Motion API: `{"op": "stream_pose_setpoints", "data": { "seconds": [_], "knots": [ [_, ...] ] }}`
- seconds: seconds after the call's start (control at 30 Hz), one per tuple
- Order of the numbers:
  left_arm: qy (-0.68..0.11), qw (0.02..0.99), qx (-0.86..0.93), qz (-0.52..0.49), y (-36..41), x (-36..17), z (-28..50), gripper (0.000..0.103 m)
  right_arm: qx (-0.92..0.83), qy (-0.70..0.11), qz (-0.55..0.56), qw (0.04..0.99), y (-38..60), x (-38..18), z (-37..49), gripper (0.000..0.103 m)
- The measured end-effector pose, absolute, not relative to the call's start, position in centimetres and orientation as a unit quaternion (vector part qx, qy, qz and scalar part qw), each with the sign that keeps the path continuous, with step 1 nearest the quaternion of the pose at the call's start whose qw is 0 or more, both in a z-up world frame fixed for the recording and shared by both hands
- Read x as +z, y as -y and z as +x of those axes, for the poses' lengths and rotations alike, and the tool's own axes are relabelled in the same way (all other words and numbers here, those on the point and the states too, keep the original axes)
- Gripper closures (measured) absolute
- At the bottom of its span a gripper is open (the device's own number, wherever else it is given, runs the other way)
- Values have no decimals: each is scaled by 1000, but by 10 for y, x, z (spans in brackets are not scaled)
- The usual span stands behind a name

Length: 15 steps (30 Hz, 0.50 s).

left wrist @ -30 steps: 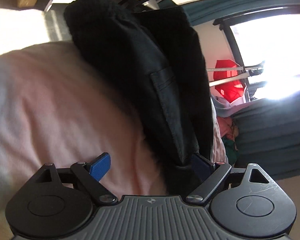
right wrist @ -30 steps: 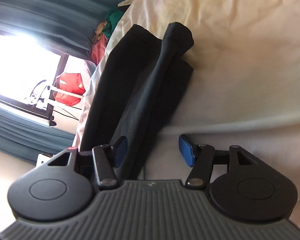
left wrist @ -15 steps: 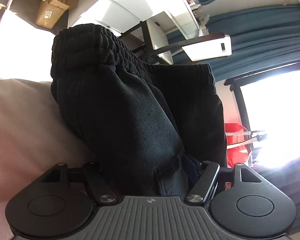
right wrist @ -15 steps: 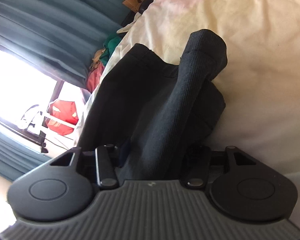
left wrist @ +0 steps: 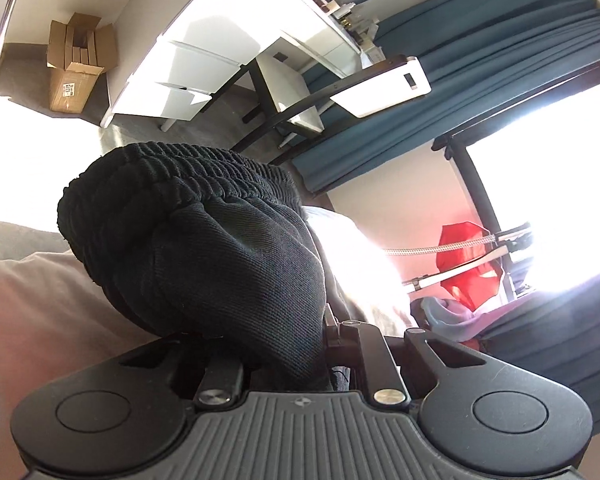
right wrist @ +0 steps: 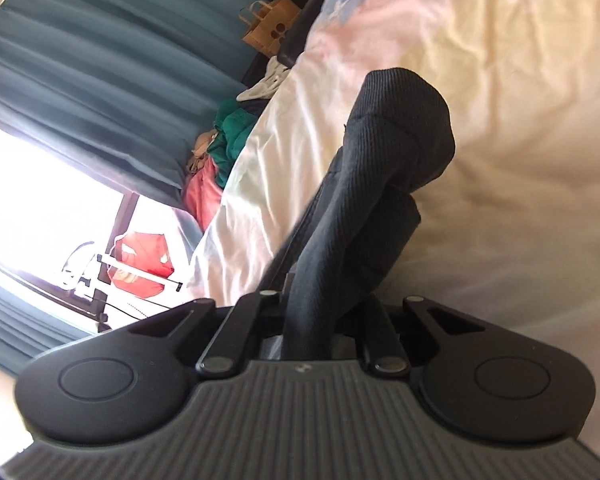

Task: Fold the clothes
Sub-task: 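Lift the pants with both grippers and fold the legs toward the waistband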

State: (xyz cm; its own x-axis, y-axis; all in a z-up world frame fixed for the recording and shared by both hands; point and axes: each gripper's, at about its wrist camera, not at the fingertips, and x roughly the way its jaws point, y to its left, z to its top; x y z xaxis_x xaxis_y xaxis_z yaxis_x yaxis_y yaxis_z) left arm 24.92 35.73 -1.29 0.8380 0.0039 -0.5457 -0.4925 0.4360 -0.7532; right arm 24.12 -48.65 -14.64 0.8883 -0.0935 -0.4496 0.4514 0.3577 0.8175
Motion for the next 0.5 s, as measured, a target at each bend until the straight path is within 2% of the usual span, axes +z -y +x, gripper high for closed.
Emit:
{"op": "stream_pose_setpoints", "data": {
  "seconds": [0.13,0.3,0.43,0.5],
  "knots": [
    [-262,812,138,-502,-356,16,195,88,-172,-172,563,790,501,-153,188,91],
    [-291,797,123,-514,-357,28,126,88,-157,-162,587,777,515,-149,129,91],
    [-312,797,126,-502,-350,15,77,87,-167,-160,611,757,526,-153,96,91],
    [-327,789,131,-504,-351,-8,61,87,-173,-173,619,746,530,-164,86,91]
  ]
}}
